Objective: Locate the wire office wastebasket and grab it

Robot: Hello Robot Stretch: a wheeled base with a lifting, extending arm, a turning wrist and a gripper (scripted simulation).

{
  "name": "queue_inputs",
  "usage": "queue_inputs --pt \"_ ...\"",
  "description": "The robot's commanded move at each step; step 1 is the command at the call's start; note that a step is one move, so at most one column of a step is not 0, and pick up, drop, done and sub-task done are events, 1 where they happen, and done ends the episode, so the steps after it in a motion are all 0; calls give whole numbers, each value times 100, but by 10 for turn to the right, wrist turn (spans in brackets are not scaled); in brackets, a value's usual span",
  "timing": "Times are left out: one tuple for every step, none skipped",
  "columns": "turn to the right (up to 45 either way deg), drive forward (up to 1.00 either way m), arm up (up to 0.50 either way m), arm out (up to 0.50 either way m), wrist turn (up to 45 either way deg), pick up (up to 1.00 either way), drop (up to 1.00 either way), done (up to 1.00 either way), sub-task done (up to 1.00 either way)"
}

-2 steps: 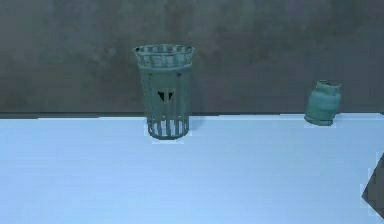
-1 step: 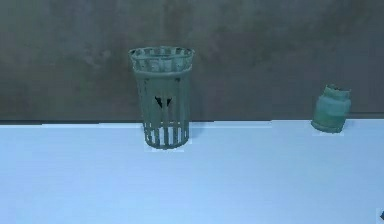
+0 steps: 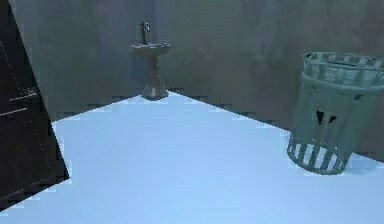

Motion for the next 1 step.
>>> queue_inputs --pt "-270 0 0 0 0 0 0 0 0"
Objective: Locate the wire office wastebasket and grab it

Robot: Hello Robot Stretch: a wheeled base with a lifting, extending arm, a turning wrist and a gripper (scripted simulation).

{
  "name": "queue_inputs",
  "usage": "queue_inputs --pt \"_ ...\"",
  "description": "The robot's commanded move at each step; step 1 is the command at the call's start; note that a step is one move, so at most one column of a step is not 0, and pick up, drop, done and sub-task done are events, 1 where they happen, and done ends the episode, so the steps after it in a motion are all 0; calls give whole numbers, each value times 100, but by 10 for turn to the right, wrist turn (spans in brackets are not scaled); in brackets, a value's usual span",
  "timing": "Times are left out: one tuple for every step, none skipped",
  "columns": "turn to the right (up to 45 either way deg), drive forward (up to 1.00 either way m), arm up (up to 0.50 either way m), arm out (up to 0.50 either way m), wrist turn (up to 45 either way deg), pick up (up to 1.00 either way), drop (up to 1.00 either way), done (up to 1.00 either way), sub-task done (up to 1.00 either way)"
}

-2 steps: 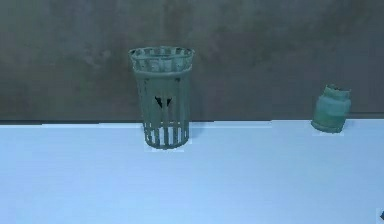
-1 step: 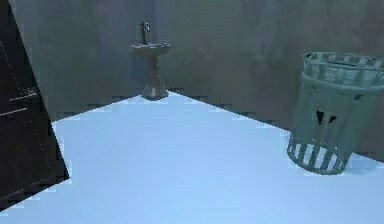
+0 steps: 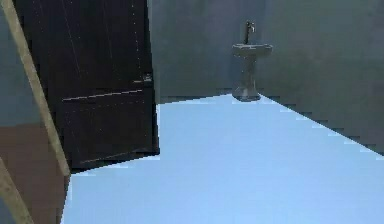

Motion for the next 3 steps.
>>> queue_inputs --pt "0 25 0 0 0 0 0 0 0" --pt "-450 0 0 0 0 0 0 0 0" --pt "-450 0 0 0 0 0 0 0 0"
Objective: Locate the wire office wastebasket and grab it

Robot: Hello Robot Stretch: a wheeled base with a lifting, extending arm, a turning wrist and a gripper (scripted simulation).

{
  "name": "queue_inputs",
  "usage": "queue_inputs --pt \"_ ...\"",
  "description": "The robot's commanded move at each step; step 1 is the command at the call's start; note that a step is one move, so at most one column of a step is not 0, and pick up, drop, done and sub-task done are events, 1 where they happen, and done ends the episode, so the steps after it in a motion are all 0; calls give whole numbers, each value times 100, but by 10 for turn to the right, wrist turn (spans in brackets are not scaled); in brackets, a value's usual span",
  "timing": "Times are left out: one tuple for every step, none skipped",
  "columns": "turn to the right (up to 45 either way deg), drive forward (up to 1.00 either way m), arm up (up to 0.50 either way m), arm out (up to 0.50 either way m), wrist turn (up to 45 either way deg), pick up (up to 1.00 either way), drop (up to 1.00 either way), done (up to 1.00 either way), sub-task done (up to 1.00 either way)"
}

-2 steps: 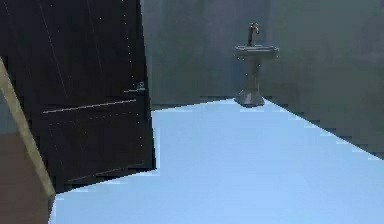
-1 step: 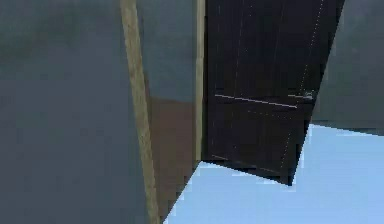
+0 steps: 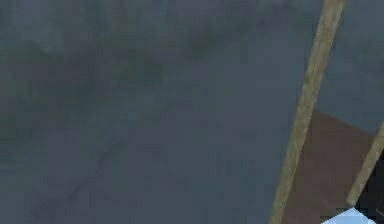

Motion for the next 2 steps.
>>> queue_inputs --pt "-450 0 0 0 0 0 0 0 0" --pt "-150 0 0 0 0 0 0 0 0"
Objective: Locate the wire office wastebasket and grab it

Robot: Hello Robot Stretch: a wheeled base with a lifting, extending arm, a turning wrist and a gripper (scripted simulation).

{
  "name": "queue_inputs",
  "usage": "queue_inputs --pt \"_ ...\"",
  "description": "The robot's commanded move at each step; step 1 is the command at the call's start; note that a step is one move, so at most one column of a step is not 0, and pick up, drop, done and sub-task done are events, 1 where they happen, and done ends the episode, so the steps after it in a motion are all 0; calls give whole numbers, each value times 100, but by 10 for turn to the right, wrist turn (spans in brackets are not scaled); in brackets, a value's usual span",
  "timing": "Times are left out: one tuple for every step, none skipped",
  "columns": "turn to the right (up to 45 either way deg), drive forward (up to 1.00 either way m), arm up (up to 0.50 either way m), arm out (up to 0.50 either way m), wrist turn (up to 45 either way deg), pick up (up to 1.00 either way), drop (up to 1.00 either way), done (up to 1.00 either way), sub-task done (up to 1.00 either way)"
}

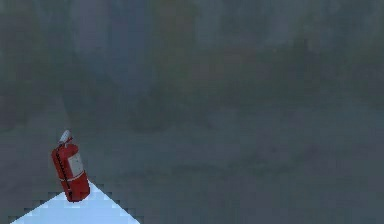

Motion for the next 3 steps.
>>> queue_inputs --pt "0 0 0 28 0 0 0 0 0" --pt "0 0 0 0 450 0 0 0 0" --pt "0 0 0 0 450 0 0 0 0"
